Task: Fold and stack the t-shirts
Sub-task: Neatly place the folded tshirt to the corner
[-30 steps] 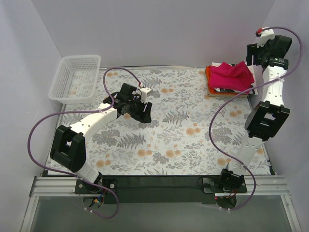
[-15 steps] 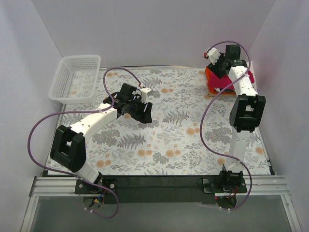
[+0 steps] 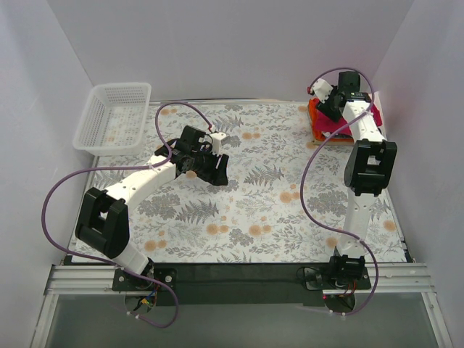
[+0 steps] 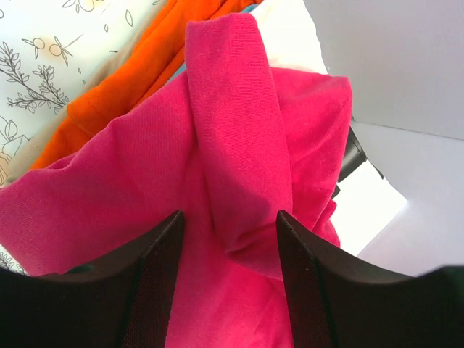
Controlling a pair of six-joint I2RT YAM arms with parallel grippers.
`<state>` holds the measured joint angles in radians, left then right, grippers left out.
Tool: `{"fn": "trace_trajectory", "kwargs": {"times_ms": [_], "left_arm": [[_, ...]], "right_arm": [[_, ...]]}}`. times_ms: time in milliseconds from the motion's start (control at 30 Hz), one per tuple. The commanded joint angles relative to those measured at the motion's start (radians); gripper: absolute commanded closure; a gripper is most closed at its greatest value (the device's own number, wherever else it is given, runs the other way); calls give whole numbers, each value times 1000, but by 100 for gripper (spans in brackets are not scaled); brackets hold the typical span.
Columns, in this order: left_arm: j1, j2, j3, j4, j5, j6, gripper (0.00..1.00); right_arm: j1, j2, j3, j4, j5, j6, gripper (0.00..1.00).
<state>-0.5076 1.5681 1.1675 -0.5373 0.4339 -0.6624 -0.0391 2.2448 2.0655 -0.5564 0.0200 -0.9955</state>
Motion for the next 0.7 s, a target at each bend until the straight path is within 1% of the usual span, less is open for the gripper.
{"fn": "trace_trajectory", "kwargs": {"times_ms": [0, 300, 667], "left_arm": [[3, -33, -8, 19, 9, 3, 51], [3, -42, -17, 22, 3, 10, 51], [3, -43, -26, 23, 3, 9, 51]], "right_arm": [[-8, -51, 47, 13, -3, -14, 50], [-25, -94, 24, 12, -14, -35, 55], [-44, -79, 8, 6, 21, -100, 54]]}}
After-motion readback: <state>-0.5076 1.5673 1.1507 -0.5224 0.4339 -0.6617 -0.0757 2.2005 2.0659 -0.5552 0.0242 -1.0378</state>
